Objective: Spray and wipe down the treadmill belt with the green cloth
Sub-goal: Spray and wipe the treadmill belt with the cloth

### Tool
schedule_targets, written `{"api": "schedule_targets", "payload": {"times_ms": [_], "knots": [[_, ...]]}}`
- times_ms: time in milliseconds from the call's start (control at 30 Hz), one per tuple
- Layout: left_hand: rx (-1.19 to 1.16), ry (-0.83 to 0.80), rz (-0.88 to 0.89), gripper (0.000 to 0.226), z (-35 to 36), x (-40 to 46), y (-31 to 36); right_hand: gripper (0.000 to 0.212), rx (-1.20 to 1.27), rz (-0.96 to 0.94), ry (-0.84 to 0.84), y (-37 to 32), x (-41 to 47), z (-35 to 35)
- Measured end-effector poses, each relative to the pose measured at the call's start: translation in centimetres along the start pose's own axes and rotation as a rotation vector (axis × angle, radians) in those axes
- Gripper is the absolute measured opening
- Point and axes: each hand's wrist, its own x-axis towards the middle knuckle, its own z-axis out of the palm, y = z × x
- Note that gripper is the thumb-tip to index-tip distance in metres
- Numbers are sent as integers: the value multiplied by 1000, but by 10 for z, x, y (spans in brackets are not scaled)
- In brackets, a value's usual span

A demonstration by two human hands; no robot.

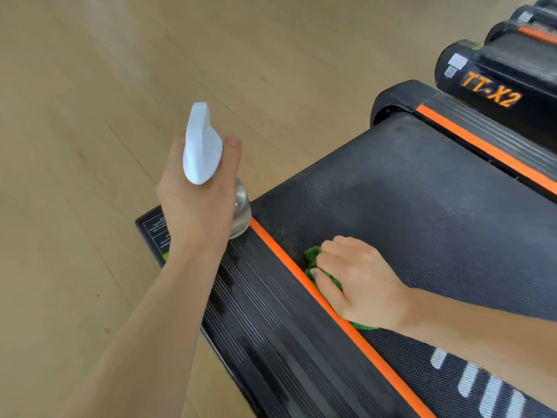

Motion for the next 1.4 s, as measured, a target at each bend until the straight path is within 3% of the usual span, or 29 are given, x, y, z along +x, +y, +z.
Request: {"api": "schedule_targets", "payload": {"times_ms": [167, 333, 400, 600, 767, 833, 967, 1033, 1133, 1267, 1333, 1400], "knots": [[-41, -17, 74, 22, 2, -4, -4, 33, -64, -13, 102, 16, 60, 24], [-53, 3, 133, 22, -7, 3, -6, 33, -60, 399, 154, 27, 143, 48], [-40, 15, 154, 20, -13, 7, -6, 32, -45, 453, 161, 20, 142, 50], [-89, 40, 122, 20, -20, 12, -7, 34, 78, 91, 36, -8, 34, 17], [-109, 44, 88, 17, -14, 13, -9, 34, -1, 15, 78, 1, 47, 21], [-116, 23, 77, 17, -11, 12, -10, 37, -61, 89, 121, 7, 80, 34], [-93, -32, 86, 14, -9, 9, -11, 39, -86, 472, 85, 21, 152, 45], [-71, -51, 109, 18, -12, 10, -12, 35, -84, 515, 104, 20, 158, 49], [-97, -70, 109, 14, -14, 8, -13, 34, -30, 406, 154, 2, 119, 45], [-104, -163, 107, 12, -7, 14, -14, 36, 5, 178, 83, -11, 64, 30], [-135, -182, 79, 11, 0, 28, -13, 34, -9, 83, 88, 1, 71, 29], [-152, -201, 65, 11, 12, 49, -13, 34, -79, 111, 133, 24, 100, 34]]}}
